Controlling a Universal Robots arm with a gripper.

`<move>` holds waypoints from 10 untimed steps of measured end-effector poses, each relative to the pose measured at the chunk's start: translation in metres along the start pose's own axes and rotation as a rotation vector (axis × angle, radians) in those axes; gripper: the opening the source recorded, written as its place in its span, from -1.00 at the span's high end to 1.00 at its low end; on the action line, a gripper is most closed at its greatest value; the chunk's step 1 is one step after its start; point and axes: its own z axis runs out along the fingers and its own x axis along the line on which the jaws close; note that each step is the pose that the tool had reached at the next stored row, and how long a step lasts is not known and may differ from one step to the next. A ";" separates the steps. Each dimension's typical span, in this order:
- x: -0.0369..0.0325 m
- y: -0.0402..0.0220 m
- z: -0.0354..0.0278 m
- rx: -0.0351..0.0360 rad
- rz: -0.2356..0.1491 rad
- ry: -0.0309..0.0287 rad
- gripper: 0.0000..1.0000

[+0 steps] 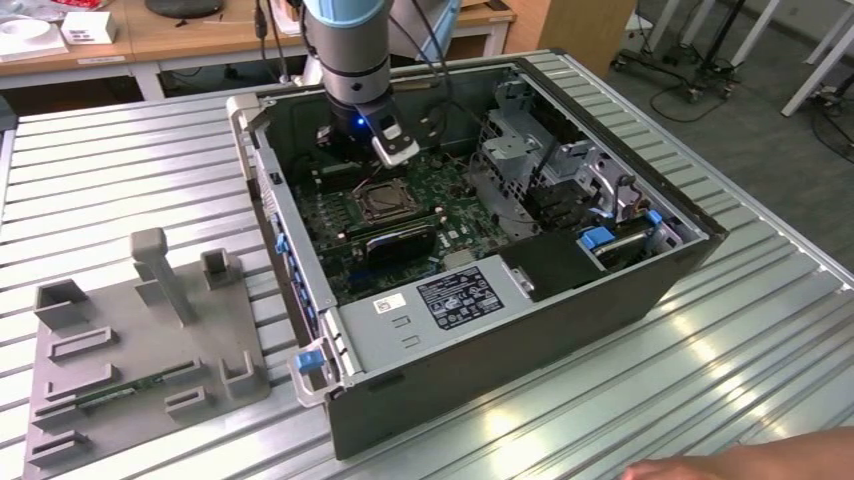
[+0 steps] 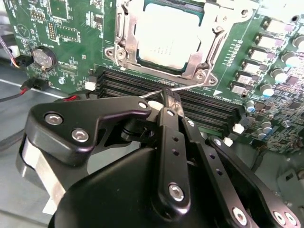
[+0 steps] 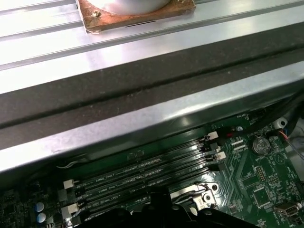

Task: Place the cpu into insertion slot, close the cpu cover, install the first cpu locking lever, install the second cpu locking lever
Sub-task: 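Install the first cpu locking lever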

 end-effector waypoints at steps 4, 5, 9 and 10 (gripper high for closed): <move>-0.0021 0.0004 0.0010 -0.0041 -0.044 0.0123 0.79; -0.0025 0.0005 0.0014 -0.0053 -0.056 0.0157 0.79; -0.0038 0.0007 0.0025 -0.0072 -0.079 0.0223 0.79; -0.0046 0.0009 0.0028 -0.0074 -0.079 0.0222 0.79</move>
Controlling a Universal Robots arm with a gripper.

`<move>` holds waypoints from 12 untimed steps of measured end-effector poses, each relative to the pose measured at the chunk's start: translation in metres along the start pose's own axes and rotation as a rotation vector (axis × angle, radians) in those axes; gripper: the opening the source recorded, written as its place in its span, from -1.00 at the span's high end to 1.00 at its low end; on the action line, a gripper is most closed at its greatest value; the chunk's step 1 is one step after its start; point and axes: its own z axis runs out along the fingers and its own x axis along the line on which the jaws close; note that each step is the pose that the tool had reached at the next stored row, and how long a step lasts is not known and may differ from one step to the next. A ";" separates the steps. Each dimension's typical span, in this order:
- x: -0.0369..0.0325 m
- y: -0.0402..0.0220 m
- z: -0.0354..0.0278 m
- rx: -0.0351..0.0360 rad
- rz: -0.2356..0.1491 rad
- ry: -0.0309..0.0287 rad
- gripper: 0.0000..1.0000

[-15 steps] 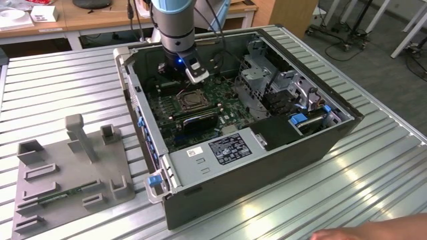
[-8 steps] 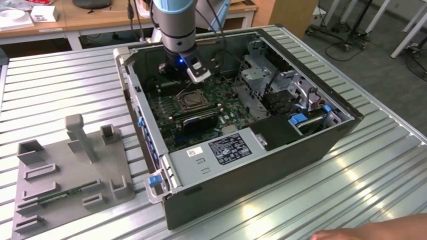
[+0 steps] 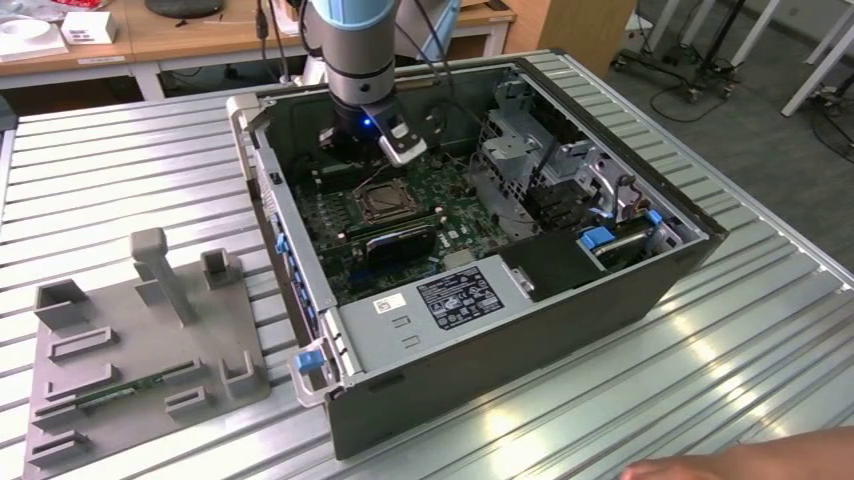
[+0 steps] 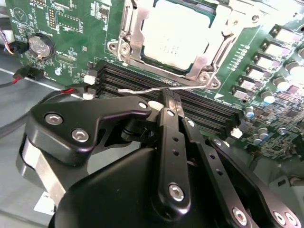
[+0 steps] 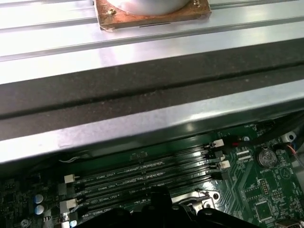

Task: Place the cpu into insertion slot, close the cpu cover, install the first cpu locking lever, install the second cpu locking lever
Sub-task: 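Install the first cpu locking lever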

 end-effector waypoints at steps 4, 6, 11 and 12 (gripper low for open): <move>-0.0060 0.0011 0.0015 0.0001 0.000 0.0000 0.79; -0.0082 0.0014 0.0024 -0.0001 0.000 -0.0001 0.79; -0.0112 0.0015 0.0051 0.0007 0.000 -0.0002 0.79; -0.0111 0.0015 0.0057 0.0015 0.000 -0.0003 0.79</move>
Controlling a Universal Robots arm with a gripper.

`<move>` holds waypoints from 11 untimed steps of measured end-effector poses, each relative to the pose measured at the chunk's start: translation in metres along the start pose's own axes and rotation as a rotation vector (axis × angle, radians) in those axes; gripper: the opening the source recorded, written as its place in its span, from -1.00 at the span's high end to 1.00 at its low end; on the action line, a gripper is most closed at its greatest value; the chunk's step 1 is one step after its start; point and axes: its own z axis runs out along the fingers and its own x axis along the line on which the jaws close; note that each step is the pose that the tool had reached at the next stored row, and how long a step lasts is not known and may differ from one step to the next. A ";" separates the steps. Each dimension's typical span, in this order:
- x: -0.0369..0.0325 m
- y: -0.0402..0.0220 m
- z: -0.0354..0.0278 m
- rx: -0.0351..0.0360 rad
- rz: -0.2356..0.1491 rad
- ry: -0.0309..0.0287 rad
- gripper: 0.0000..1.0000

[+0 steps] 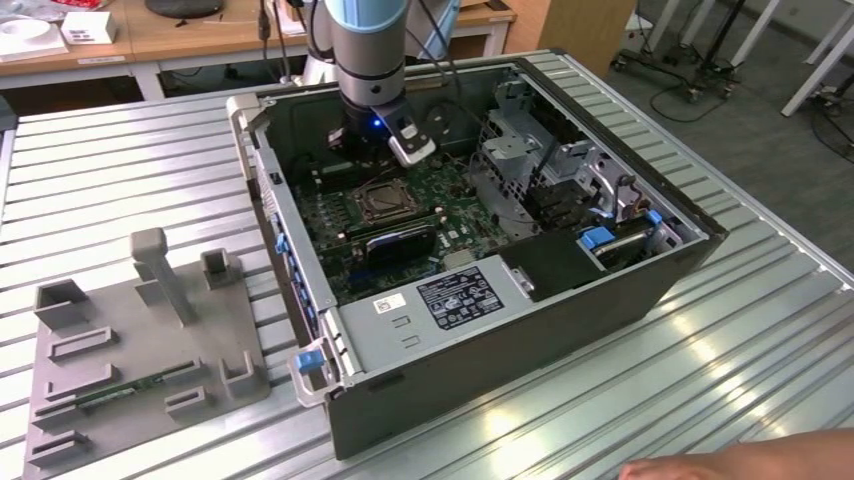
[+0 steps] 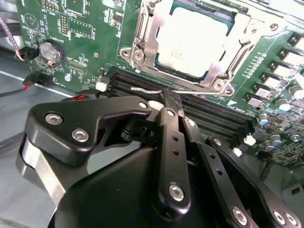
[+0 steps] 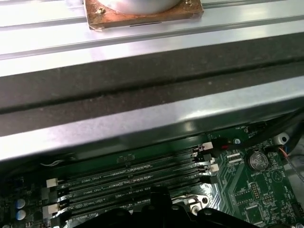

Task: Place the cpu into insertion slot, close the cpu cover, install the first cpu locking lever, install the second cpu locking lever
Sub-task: 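Install the first cpu locking lever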

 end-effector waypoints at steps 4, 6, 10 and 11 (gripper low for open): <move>0.0006 0.0015 0.0017 0.0028 0.000 -0.0006 0.79; 0.0010 0.0029 0.0024 0.0033 -0.001 -0.0007 0.79; 0.0016 0.0052 0.0036 0.0043 -0.001 -0.0010 0.79; 0.0016 0.0051 0.0037 0.0054 -0.001 -0.0012 0.79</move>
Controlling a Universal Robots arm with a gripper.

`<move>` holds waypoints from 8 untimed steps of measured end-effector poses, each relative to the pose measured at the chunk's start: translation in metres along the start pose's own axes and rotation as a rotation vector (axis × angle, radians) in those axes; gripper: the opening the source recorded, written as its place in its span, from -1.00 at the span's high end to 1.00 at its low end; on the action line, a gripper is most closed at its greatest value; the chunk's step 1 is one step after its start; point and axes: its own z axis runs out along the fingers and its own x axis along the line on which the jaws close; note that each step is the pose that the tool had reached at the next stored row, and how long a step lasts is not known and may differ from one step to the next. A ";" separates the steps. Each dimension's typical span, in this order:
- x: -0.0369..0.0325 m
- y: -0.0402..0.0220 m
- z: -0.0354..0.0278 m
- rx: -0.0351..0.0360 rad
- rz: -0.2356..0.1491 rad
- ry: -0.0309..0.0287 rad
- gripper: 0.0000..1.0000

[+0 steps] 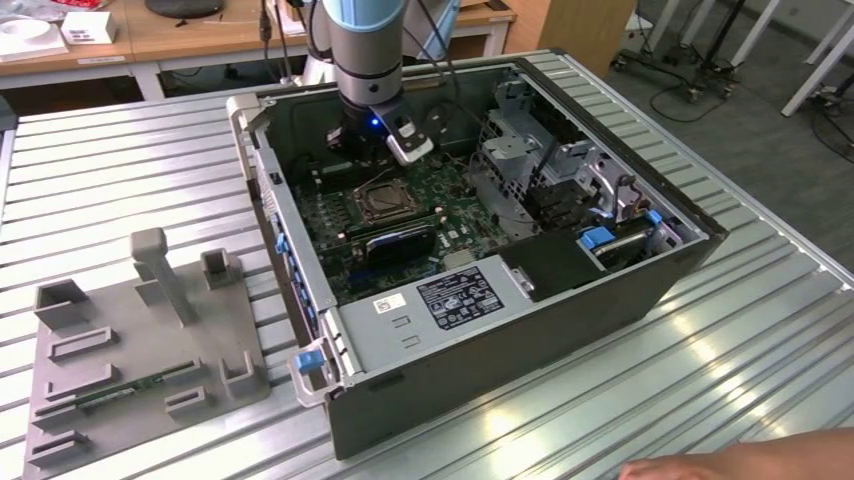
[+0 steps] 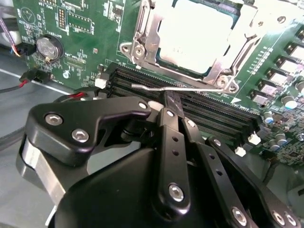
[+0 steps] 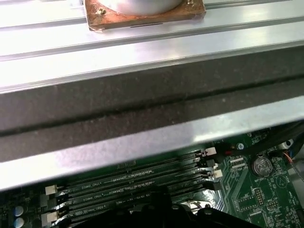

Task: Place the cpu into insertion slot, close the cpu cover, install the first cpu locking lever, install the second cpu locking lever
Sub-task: 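Install the first cpu locking lever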

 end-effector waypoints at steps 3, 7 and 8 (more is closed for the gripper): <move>0.0001 -0.0001 0.0004 0.0049 -0.001 -0.0011 0.79; 0.0001 -0.0001 0.0003 0.0067 -0.001 -0.0014 0.79; 0.0001 -0.0001 0.0003 0.0067 -0.001 -0.0014 0.79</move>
